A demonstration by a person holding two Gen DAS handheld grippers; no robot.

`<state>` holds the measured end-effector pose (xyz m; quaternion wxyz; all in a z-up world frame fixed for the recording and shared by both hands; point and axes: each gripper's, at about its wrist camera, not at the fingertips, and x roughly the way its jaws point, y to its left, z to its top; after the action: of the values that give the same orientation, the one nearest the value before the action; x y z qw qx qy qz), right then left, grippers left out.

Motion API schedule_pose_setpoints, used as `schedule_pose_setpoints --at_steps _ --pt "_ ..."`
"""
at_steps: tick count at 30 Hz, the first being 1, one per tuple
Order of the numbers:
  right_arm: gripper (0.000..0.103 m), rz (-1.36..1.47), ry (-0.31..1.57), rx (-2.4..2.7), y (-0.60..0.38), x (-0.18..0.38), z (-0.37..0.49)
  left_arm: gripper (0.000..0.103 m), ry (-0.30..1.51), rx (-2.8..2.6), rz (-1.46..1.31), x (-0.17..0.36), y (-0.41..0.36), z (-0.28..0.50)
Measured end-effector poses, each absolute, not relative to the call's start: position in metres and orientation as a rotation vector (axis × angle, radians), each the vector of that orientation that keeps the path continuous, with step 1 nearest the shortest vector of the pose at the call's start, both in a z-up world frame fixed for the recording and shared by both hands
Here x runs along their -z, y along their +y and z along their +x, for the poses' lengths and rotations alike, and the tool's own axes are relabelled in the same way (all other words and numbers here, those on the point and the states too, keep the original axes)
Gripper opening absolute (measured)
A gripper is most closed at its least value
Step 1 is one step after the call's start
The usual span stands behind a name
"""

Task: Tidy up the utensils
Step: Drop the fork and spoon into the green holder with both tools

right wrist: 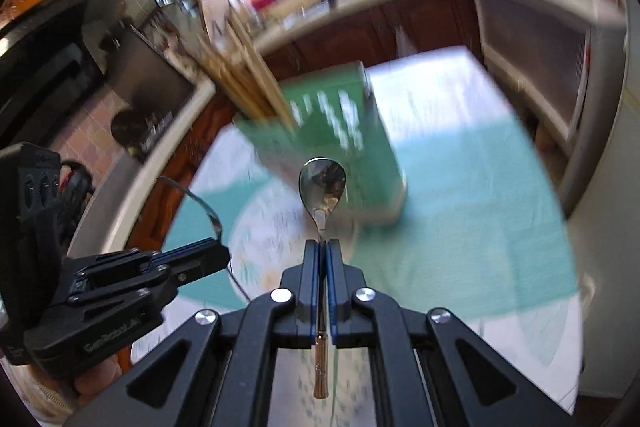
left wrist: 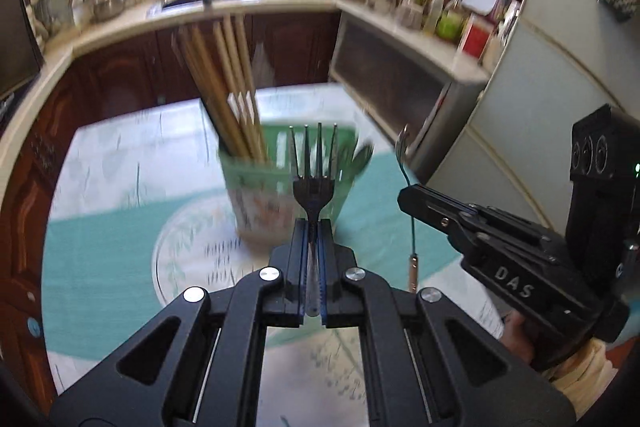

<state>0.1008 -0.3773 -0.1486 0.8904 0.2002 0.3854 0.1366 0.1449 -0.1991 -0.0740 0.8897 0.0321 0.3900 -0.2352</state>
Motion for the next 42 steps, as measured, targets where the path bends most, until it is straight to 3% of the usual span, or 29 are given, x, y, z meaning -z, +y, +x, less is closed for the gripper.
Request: schedule_pose_setpoints --at_steps 7,14,26,42 --pt "0.004 0.384 0.469 -0.195 -0.383 0.084 0.136 0.002 0.634 0.491 -0.037 0.016 -0.204 0.191" --pt "0.004 0.343 0.362 -0.207 -0.38 0.085 0.18 0.002 0.585 0.455 -0.046 0.035 -0.21 0.248" --pt "0.004 0.245 0.361 -0.246 -0.37 0.135 0.212 0.002 0.701 0.476 -0.035 0.109 -0.212 0.287" --pt "0.015 0.096 0.471 -0.26 -0.349 0.147 0.183 0.003 0.768 0.556 0.038 0.117 -0.198 0.242"
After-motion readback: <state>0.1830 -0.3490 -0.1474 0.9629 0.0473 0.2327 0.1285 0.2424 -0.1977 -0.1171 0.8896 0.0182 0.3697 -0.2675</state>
